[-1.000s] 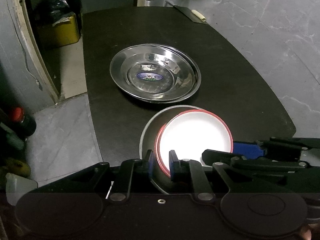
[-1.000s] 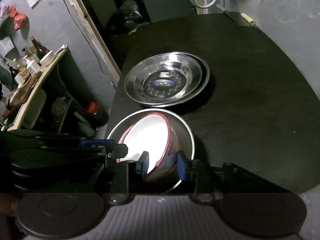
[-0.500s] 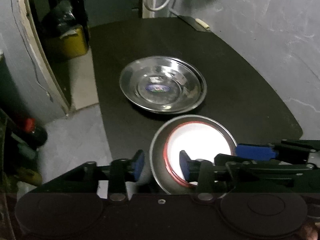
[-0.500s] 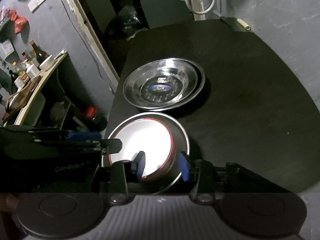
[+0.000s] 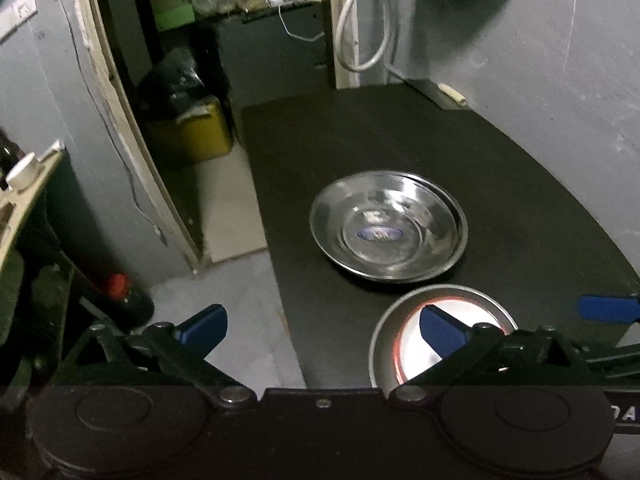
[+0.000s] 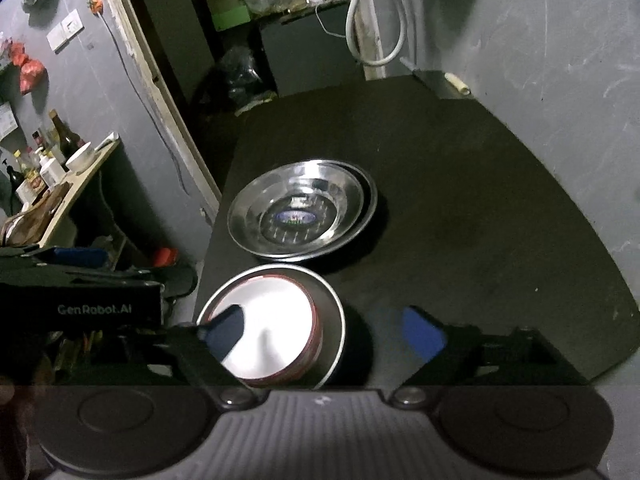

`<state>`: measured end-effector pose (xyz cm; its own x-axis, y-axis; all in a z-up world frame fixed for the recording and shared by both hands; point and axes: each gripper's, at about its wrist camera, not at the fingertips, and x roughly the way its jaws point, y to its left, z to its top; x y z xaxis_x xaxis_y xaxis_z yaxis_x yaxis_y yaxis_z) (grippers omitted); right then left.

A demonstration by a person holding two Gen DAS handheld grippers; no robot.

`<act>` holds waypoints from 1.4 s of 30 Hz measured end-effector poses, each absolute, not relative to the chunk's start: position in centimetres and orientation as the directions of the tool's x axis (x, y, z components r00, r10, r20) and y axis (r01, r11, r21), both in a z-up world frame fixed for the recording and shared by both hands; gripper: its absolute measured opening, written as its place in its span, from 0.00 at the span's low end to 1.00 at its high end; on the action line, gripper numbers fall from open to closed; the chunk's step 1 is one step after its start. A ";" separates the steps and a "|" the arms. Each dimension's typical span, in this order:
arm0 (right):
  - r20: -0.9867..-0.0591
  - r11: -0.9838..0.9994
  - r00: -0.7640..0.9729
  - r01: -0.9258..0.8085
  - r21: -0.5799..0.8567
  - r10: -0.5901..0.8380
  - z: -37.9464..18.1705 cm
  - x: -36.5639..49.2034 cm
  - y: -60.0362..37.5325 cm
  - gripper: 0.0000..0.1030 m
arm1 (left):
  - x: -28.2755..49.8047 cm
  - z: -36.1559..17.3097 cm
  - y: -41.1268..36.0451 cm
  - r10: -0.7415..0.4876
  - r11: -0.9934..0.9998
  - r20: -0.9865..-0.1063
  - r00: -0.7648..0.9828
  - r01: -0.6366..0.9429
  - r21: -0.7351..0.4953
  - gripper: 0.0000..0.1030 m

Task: Organize plates and bowls
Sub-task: 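Open both grippers to release the white bowl inside the saucepan, then move both grippers to the rim of the steel saucepan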

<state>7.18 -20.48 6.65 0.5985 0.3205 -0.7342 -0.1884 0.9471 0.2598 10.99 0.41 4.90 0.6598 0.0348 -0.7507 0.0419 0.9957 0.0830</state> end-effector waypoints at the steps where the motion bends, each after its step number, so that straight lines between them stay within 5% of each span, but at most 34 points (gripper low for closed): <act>1: -0.732 0.949 0.604 -0.189 0.253 0.315 6.8 7.2 -20.5 0.96 | 10.9 5.1 0.5 0.042 0.995 -0.746 0.665 0.038 0.090 0.99; 12: -0.731 0.974 0.645 -0.175 0.145 0.224 7.6 7.3 -19.8 1.00 | 10.3 5.3 1.5 0.073 0.994 -0.711 0.699 0.010 0.112 0.99; 27: -0.816 0.991 0.569 -0.126 0.035 0.102 4.2 7.8 -20.9 1.00 | 10.2 1.6 2.6 0.147 0.986 -0.788 0.598 -0.024 0.165 0.99; 42: -0.848 0.978 0.505 -0.198 0.072 0.165 2.8 8.4 -21.8 1.00 | 11.2 0.6 0.5 0.168 0.977 -0.803 0.572 0.013 0.213 0.99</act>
